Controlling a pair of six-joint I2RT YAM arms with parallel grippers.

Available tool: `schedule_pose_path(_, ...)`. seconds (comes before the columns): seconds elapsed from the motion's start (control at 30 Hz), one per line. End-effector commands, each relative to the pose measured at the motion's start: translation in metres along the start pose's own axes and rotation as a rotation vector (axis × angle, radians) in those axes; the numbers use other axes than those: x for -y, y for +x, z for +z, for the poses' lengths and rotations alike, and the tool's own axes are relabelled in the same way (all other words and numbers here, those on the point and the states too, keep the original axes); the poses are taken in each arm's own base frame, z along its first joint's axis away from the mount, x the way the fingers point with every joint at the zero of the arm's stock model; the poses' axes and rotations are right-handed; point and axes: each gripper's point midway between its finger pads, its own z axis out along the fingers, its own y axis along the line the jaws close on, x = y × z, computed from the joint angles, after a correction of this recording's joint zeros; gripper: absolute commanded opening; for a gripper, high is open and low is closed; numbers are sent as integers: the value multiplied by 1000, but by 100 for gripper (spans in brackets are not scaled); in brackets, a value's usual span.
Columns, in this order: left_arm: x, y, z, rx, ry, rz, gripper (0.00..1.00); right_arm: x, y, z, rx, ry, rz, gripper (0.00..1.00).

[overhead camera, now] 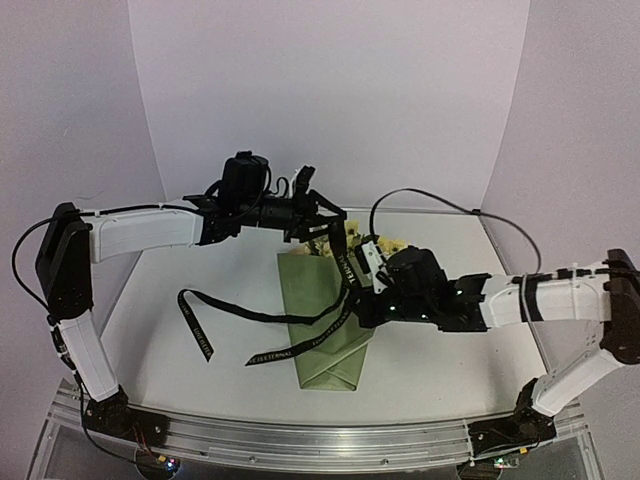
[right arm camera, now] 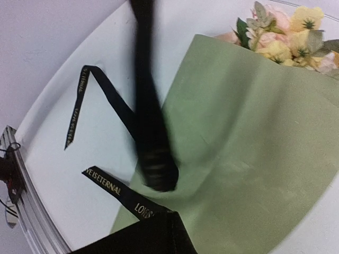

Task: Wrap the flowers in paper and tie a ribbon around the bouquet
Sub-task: Pass from the left arm to the right

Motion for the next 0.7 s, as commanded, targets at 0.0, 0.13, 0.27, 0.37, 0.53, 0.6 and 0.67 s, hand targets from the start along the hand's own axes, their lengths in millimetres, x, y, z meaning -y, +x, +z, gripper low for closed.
schedule_pose_path(0.0, -37, -8, -36, 135, -218, -26, 54, 48, 38, -68, -242, 241, -189, 0)
schedule_pose_path(0.13, -112, -2, -98, 310, -540, -201, 59, 86, 48, -124, -366, 426, -328, 0)
schedule_pose_path(0.27, -180, 29, -171, 483, -891, -388, 65, 108, 51, -162, -418, 523, -371, 0)
schedule_pose_path(0.37, -212, 43, -213, 585, -995, -502, 68, 120, 58, -175, -434, 544, -334, 0)
schedule_pose_path(0.53, -258, 48, -244, 660, -1057, -648, 64, 137, 71, -184, -456, 564, -255, 0)
schedule_pose_path(0.6, -268, 48, -254, 698, -1119, -677, 65, 139, 73, -185, -461, 558, -230, 0)
schedule_pose_path(0.67, -277, 47, -263, 740, -1166, -697, 67, 140, 75, -185, -466, 552, -215, 0)
